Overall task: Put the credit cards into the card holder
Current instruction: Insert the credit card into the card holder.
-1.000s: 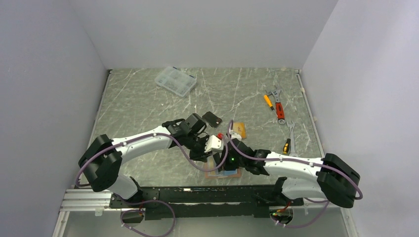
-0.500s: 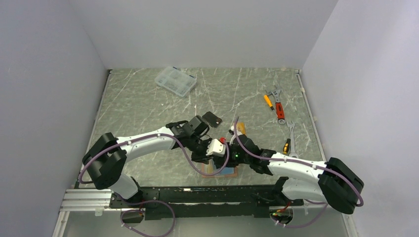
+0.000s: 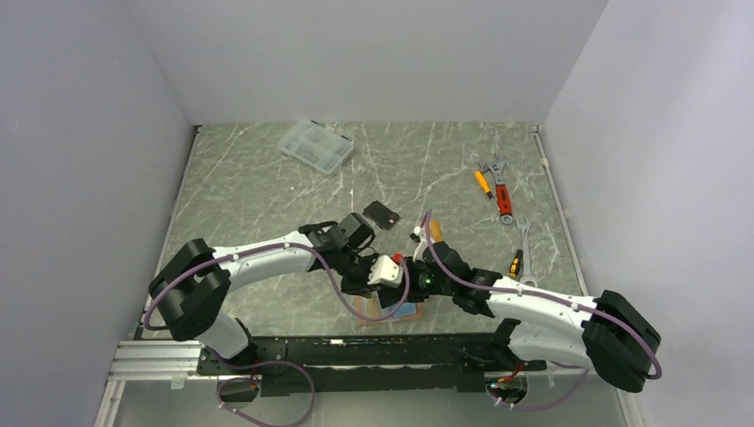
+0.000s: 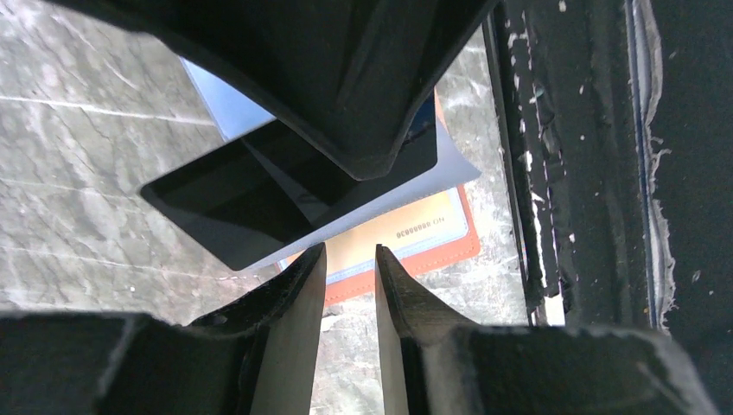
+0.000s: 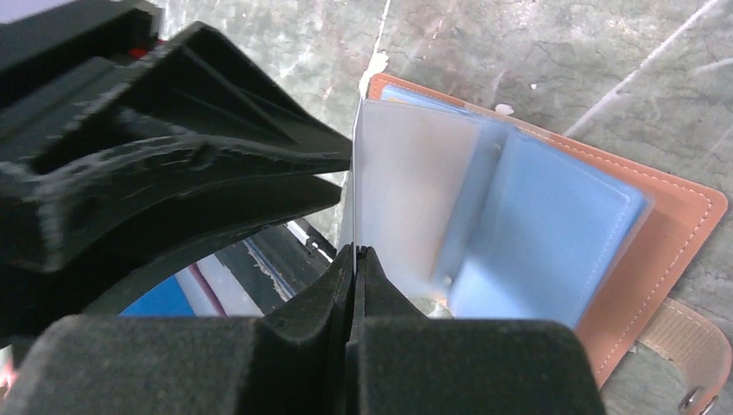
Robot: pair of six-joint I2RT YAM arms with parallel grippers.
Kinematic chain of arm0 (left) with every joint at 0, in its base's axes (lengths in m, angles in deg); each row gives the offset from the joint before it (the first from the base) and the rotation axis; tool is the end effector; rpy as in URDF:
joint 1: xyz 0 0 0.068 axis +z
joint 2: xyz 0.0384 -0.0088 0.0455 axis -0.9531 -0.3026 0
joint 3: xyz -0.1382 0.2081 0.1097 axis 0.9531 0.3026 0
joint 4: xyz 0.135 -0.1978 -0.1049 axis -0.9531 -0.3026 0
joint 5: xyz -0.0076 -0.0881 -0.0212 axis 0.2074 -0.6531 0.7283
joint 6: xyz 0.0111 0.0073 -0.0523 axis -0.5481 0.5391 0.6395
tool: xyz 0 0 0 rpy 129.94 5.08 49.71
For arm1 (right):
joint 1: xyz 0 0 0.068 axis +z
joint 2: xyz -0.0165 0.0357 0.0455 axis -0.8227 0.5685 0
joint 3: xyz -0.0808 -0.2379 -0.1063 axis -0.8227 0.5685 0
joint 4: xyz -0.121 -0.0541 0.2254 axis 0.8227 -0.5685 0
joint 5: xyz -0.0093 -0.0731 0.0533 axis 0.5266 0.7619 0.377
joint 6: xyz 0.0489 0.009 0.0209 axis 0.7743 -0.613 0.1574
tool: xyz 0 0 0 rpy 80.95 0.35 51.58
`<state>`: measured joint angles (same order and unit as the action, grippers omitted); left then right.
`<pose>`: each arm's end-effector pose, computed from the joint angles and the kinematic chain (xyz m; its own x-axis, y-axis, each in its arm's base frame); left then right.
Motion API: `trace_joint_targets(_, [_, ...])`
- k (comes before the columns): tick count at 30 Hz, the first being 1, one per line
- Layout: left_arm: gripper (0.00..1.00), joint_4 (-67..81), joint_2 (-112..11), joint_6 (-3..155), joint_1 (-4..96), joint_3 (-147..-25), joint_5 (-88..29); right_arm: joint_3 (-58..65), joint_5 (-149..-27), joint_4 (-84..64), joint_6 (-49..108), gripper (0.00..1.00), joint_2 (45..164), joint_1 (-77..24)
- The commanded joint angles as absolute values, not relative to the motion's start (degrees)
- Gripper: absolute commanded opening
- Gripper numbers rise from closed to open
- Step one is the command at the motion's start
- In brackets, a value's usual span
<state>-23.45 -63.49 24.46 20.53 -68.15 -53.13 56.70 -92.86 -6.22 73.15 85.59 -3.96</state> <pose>0.1686 -0.2451 0.1994 0.1136 0.7418 -0.6609 0.9785 -0.1988 -0.0550 0.1253 0.1694 0.1728 -0.9079 0.0670 -0.4139 -0.2719 0.6574 0.7028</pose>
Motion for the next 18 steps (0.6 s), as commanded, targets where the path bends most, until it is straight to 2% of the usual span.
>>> trace_joint_targets(1, [0.33, -21.9, -61.8, 21.8, 20.3, -66.5, -51.9, 54.0, -95.1, -5.8, 71.4, 0.00, 84.1, -4.1])
trace_joint_targets(18, [0.31, -25.4, -56.8, 18.5, 20.7, -63.9, -49.3, 55.4, -96.0, -1.3, 72.6, 0.00, 96.3, -4.0])
